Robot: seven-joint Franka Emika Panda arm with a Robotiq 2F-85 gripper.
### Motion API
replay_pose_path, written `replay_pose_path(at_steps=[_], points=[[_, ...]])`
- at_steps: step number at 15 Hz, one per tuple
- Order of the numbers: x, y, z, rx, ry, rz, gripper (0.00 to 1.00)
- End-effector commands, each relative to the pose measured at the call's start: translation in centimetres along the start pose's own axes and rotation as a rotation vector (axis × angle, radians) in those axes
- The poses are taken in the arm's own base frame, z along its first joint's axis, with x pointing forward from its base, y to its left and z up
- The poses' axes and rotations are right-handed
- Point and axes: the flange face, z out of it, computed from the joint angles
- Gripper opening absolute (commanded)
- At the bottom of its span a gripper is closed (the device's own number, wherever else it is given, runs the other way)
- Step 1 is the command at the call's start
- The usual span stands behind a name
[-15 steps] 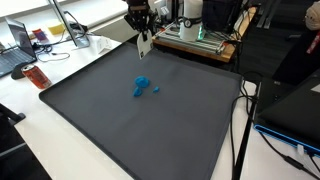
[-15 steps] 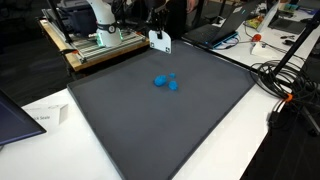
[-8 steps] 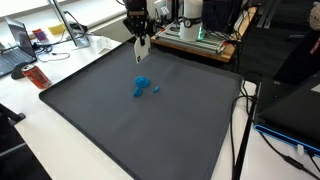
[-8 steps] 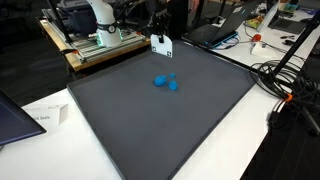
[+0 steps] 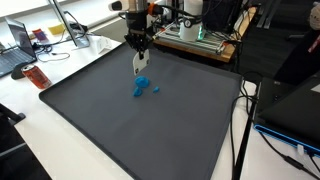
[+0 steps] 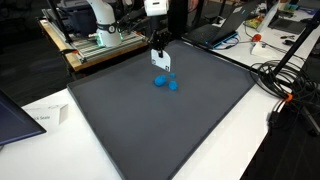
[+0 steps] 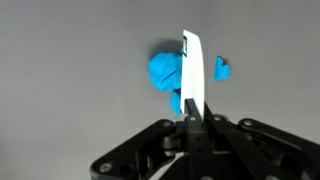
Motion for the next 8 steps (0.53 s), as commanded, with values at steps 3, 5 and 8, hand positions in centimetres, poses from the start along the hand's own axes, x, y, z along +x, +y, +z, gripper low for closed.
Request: replay_pose_path(at_steps=[3, 5, 8], points=[[0.3, -0.5, 3.0, -0.062, -0.014, 0.042, 0.01], [0.4, -0.7, 3.7, -0.061, -0.025, 0.052, 0.01], [0.6, -1.0, 4.6, -0.06, -0.044, 0.056, 0.01]])
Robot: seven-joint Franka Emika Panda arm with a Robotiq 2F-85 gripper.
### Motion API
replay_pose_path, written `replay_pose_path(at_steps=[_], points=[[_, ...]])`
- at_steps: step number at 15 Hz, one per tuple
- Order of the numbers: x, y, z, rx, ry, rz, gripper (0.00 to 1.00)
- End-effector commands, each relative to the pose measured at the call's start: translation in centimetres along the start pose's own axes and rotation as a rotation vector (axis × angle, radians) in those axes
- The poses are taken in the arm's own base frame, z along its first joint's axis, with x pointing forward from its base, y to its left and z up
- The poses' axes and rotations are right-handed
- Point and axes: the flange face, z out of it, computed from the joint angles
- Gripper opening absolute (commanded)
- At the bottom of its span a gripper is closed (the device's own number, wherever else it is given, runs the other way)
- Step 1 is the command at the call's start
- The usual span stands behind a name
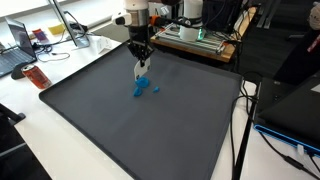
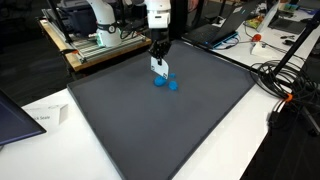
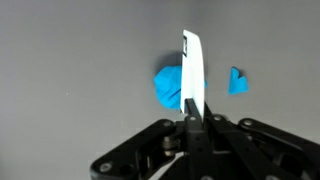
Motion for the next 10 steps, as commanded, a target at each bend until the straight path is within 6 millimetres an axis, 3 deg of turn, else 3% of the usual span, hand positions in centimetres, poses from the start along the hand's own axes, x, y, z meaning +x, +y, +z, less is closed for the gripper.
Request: replay_pose_path(at_steps=[1, 10], points=[[0.7, -0.6, 0.9, -0.012, -0.01, 0.011, 0.01], [1.2, 0.9, 2.5, -0.063, -0.041, 0.059, 0.01]])
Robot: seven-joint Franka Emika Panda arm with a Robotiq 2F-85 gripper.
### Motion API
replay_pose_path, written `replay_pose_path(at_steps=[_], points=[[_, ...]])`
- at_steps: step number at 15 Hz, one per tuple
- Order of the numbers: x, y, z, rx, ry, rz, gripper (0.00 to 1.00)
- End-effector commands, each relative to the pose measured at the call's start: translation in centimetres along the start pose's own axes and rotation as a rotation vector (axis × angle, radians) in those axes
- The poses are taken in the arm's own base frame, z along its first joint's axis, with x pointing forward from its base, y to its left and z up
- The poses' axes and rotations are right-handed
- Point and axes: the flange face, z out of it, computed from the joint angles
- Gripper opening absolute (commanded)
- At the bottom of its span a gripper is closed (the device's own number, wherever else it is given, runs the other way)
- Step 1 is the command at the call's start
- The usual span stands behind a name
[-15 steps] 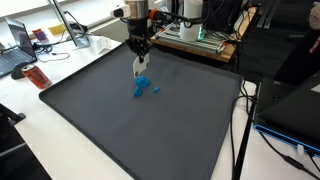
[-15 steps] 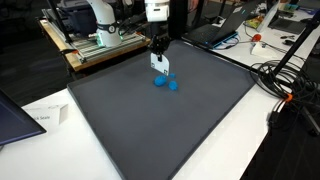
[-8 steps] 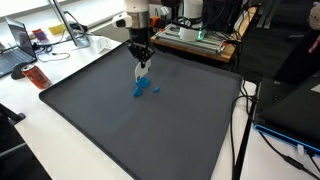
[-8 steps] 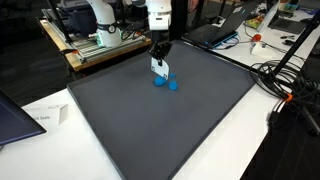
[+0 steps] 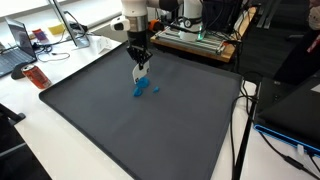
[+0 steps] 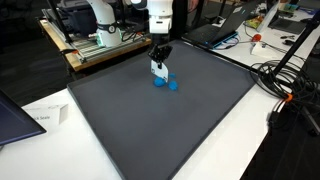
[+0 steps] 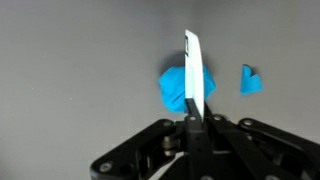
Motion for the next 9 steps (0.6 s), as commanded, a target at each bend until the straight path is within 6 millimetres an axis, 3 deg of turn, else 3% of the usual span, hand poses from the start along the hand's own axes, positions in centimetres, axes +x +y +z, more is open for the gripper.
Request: replay_pose_path(at_steps=[1, 9], points=[[0.4, 0.8, 1.2, -0.042, -0.027, 0.027, 0.01], [0.5, 1.9, 1.9, -0.084, -0.045, 0.071, 0.01]])
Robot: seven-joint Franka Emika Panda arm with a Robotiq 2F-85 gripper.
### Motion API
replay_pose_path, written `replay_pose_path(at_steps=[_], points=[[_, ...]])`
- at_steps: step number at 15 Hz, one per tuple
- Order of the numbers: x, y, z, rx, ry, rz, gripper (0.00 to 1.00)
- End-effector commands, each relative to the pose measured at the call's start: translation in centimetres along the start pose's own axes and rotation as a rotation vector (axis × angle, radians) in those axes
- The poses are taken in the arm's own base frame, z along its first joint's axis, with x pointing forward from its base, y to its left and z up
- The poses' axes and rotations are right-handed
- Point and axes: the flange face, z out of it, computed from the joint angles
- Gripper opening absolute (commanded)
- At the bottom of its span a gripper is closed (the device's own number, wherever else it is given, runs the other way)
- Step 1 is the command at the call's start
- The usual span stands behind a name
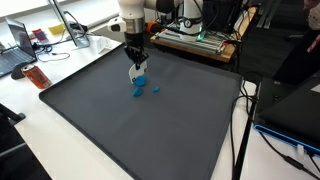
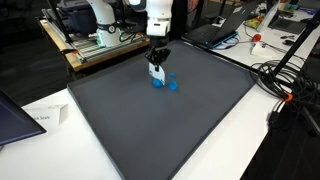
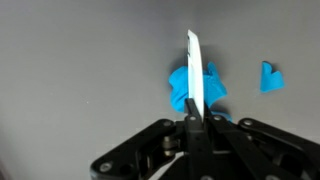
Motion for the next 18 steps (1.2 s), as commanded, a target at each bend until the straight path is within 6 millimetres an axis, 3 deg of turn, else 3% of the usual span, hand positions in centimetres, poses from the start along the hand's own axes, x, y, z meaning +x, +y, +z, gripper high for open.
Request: replay_pose_path(at_steps=[1, 18], points=[[0.2, 0.8, 1.5, -0.046, -0.036, 0.023, 0.01], [0.6, 1.8, 4.3, -0.061, -0.101, 0.054, 0.01]])
